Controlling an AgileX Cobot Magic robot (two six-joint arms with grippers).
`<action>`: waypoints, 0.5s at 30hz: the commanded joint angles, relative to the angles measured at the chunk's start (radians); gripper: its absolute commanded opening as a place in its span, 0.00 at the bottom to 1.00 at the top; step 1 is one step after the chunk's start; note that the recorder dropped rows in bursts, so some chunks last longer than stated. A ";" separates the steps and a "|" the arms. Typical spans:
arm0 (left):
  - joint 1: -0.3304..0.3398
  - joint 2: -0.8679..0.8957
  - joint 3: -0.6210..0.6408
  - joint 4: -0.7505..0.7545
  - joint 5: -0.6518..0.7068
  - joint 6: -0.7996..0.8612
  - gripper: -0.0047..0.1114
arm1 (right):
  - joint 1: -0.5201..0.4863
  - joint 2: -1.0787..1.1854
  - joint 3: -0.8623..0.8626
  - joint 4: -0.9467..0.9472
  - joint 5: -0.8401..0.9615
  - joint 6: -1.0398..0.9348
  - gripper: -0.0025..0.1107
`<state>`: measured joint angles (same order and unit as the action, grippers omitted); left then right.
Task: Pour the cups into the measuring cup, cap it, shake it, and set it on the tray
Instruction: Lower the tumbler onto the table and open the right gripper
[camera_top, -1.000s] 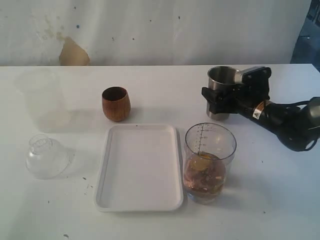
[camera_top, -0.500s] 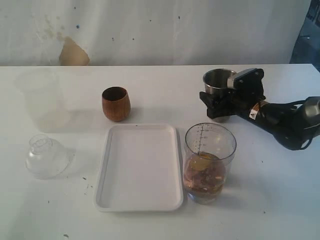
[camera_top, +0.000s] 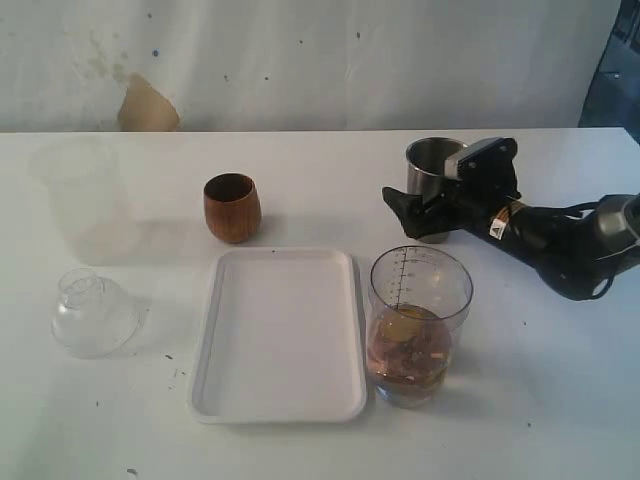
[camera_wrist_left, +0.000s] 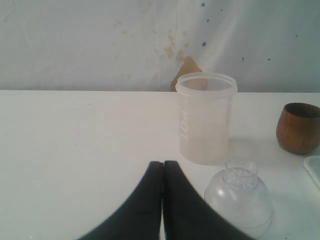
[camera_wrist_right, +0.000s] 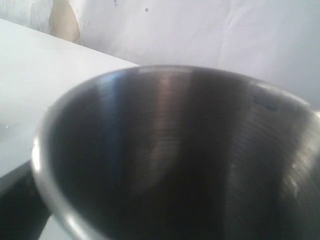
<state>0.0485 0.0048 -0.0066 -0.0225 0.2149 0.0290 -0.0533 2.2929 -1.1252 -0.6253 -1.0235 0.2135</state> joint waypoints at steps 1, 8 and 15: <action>-0.001 -0.005 0.007 -0.002 -0.011 -0.002 0.05 | 0.003 0.002 -0.003 0.006 -0.031 0.010 0.93; -0.001 -0.005 0.007 -0.002 -0.011 -0.002 0.05 | 0.003 -0.014 -0.001 0.000 -0.045 0.090 0.93; -0.001 -0.005 0.007 -0.002 -0.011 -0.002 0.05 | 0.001 -0.023 -0.001 -0.002 -0.047 0.112 0.93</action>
<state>0.0485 0.0048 -0.0066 -0.0225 0.2149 0.0290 -0.0510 2.2831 -1.1252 -0.6253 -1.0550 0.3138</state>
